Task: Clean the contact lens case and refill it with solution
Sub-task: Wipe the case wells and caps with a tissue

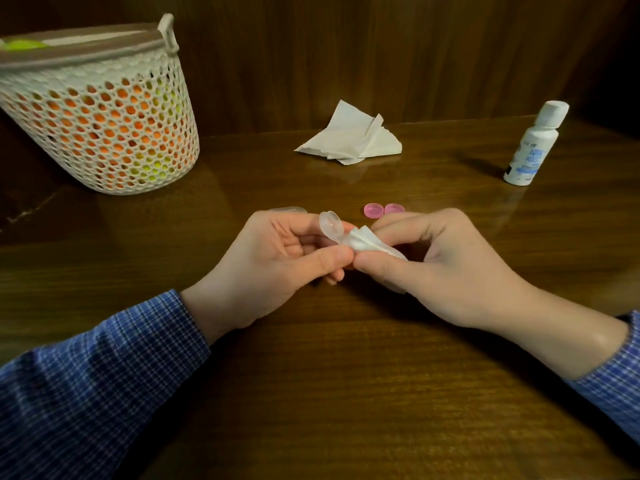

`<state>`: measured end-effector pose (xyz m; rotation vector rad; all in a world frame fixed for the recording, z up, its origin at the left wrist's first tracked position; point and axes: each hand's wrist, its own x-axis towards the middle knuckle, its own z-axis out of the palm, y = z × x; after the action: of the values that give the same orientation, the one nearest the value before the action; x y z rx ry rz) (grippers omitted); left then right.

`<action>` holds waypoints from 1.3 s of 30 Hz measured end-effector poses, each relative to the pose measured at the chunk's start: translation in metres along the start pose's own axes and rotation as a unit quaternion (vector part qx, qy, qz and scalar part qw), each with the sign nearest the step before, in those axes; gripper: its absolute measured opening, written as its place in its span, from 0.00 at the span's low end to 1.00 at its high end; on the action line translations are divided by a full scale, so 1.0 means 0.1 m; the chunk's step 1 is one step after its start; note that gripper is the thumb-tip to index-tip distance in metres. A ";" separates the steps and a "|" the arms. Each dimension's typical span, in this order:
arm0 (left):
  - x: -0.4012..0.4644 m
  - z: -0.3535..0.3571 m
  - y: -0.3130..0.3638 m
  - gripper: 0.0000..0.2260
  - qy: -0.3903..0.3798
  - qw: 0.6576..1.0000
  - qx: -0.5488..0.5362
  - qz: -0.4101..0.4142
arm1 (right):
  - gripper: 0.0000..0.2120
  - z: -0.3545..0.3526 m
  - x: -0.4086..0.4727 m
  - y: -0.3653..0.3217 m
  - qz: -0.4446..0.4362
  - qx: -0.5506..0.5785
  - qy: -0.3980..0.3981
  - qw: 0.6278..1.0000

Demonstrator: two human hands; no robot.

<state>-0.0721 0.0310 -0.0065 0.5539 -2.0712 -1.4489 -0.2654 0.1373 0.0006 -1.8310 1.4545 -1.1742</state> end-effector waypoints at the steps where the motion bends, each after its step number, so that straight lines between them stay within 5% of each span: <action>1: -0.01 0.01 0.01 0.15 0.009 0.999 0.031 0.019 | 0.06 -0.01 0.00 -0.01 0.036 0.056 -0.015 0.998; 5: -0.02 0.03 0.03 0.14 0.011 0.997 0.055 0.042 | 0.13 -0.09 0.04 0.01 0.212 0.300 -0.076 0.927; 9: 0.01 -0.01 0.05 0.12 -0.024 0.998 -0.036 -0.045 | 0.16 -0.21 0.10 -0.03 0.289 0.428 -0.050 0.855; 11: 0.03 -0.03 0.05 0.11 -0.056 0.986 -0.120 -0.098 | 0.14 -0.24 0.09 -0.02 0.206 0.323 -0.014 0.924; 13: 0.05 -0.04 0.05 0.12 -0.083 0.966 -0.195 -0.147 | 0.09 -0.23 0.04 0.00 0.015 0.056 0.071 0.996; 15: 0.06 -0.05 0.06 0.12 -0.116 0.944 -0.248 -0.183 | 0.08 -0.20 0.01 0.03 -0.170 -0.115 0.075 0.976; 17: 0.06 -0.07 0.07 0.11 -0.148 0.924 -0.285 -0.205 | 0.09 -0.17 0.00 0.08 -0.241 -0.184 0.054 0.951; 26: 0.07 -0.10 0.06 0.09 -0.201 0.891 -0.299 -0.277 | 0.10 -0.11 0.02 0.13 -0.187 -0.182 -0.027 0.965; 33: 0.01 0.00 0.02 0.18 -0.067 0.978 -0.114 -0.162 | 0.07 -0.06 0.01 0.09 -0.078 -0.123 -0.027 0.989; 39: -0.01 0.07 0.02 0.17 0.009 0.998 -0.013 -0.068 | 0.06 -0.03 0.02 0.05 0.041 -0.032 -0.019 0.998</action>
<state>-0.0759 0.0374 -0.0071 0.7082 -2.0322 -1.5383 -0.2703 0.1341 -0.0010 -1.8069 1.5477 -1.0592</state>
